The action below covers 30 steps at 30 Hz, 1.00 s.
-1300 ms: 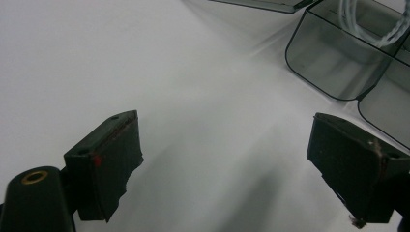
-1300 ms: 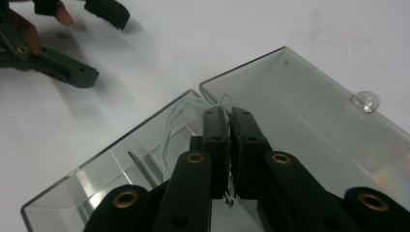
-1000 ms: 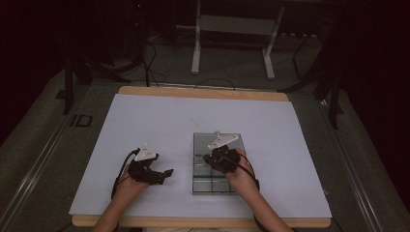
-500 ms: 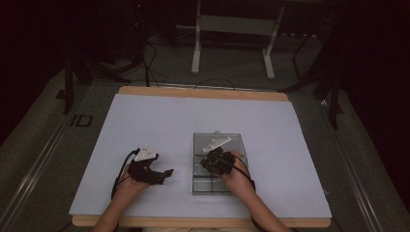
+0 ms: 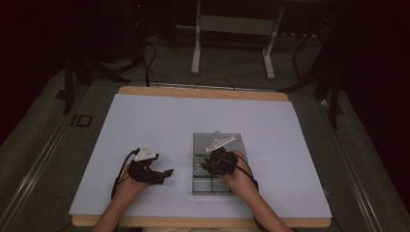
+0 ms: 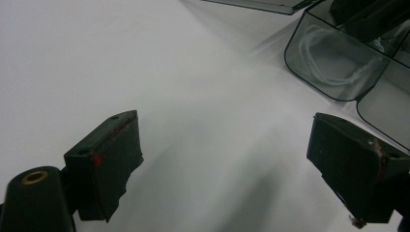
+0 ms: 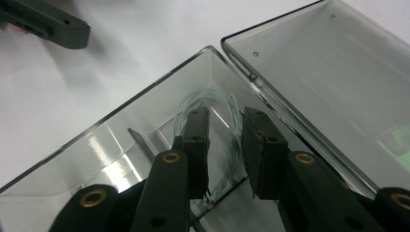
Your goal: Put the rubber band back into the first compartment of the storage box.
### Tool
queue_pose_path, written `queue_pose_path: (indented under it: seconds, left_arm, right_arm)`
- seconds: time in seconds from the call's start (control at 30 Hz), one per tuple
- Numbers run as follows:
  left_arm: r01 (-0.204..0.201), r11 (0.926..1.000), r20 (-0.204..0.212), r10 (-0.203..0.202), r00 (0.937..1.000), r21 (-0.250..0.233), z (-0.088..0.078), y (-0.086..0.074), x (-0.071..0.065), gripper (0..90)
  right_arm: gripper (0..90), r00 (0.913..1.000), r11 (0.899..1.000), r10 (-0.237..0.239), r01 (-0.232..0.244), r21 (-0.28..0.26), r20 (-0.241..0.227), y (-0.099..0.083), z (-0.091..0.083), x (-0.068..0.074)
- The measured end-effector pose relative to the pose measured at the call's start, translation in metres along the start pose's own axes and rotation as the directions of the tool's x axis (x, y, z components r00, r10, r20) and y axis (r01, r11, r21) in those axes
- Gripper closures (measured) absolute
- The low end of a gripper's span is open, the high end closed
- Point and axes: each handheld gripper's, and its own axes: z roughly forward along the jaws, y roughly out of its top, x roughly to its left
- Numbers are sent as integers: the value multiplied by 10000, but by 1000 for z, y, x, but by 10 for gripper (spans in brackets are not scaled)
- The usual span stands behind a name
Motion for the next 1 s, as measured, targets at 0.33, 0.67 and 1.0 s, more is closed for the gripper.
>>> queue_pose_path:
  seconds: [0.33, 0.67, 1.0]
  left_arm:
    - [-7, 10000, -28, 6, 10000, -53, -1, 1, -1, 122]
    - [-198, 9997, -106, 196, 9998, -167, -3, 9, -6, 122]
    - [54, 9994, 471, -38, 9989, -333, -5, 16, -9, 122]
  right_arm:
    - [702, 9999, 9976, 141, -137, -676, 51, 2, -26, -5]
    - [686, 9976, 9922, 487, -427, -1168, 489, -8, -45, -24]
    - [692, 9926, 9850, 713, -545, -1635, 986, -20, -64, -41]
